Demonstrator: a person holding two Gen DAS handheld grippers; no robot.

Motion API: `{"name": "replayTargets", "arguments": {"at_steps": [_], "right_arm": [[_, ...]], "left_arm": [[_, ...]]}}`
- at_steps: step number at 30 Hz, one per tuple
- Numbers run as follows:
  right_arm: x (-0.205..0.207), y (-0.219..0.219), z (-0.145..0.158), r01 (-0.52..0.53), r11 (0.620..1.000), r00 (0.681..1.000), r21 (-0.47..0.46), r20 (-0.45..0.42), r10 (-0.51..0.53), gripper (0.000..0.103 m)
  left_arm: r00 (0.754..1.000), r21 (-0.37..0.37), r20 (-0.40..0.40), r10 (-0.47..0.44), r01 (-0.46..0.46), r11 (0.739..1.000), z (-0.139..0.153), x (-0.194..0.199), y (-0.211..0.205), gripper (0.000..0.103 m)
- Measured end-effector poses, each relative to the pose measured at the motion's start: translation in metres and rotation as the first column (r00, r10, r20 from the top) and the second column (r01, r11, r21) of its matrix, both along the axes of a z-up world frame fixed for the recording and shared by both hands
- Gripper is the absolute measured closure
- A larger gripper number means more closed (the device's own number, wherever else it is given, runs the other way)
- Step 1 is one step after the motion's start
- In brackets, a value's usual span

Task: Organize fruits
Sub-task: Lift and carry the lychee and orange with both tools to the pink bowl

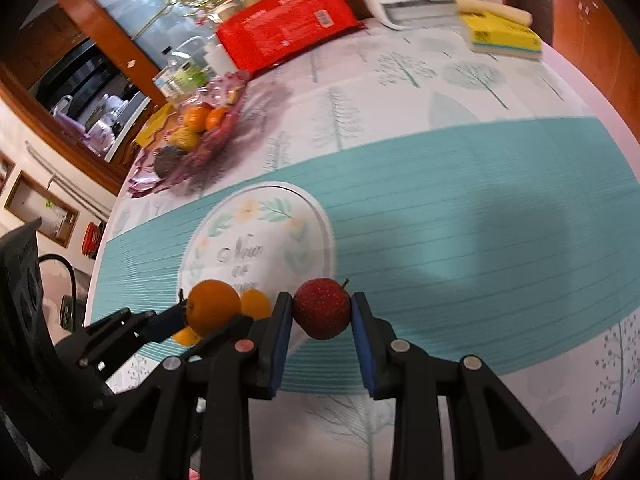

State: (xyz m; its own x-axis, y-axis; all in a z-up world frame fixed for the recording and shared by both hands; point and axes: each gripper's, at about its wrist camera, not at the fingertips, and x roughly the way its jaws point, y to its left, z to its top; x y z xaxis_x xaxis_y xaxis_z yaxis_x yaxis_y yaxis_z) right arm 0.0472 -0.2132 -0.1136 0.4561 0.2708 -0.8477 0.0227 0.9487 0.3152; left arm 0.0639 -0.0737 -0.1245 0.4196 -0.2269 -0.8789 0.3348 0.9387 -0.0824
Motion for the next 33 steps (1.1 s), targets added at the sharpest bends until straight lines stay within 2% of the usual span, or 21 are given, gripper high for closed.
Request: {"name": "replayTargets", "arguments": {"at_steps": [7,12,21,28,33], "right_arm": [[0.019,0.034,0.019,-0.066,0.998,0.997,-0.015,0.035,0.067,0.073],[0.038,0.059,0.043,-0.108,0.994,0.990,-0.030,0.086,0.110,0.073],[0.091,0.101,0.107,-0.167,0.983,0.959,-0.081,0.219,0.181,0.073],[0.146,0.129,0.152,-0.144,0.980,0.931,-0.138,0.318,0.181,0.073],[0.185,0.143,0.146,-0.126,0.981,0.938,-0.144,0.305,0.165,0.073]], "left_arm": [[0.994,-0.009,0.020,0.107,-0.107,0.994,0.024,0.029,0.049,0.066],[0.981,-0.022,0.058,0.186,-0.185,0.983,0.050,0.054,0.091,0.066],[0.938,-0.026,0.186,0.291,-0.291,0.956,0.116,0.111,0.170,0.066],[0.904,-0.028,0.281,0.321,-0.326,0.945,0.155,0.151,0.206,0.066],[0.896,-0.014,0.290,0.337,-0.348,0.937,0.157,0.184,0.223,0.066]]}}
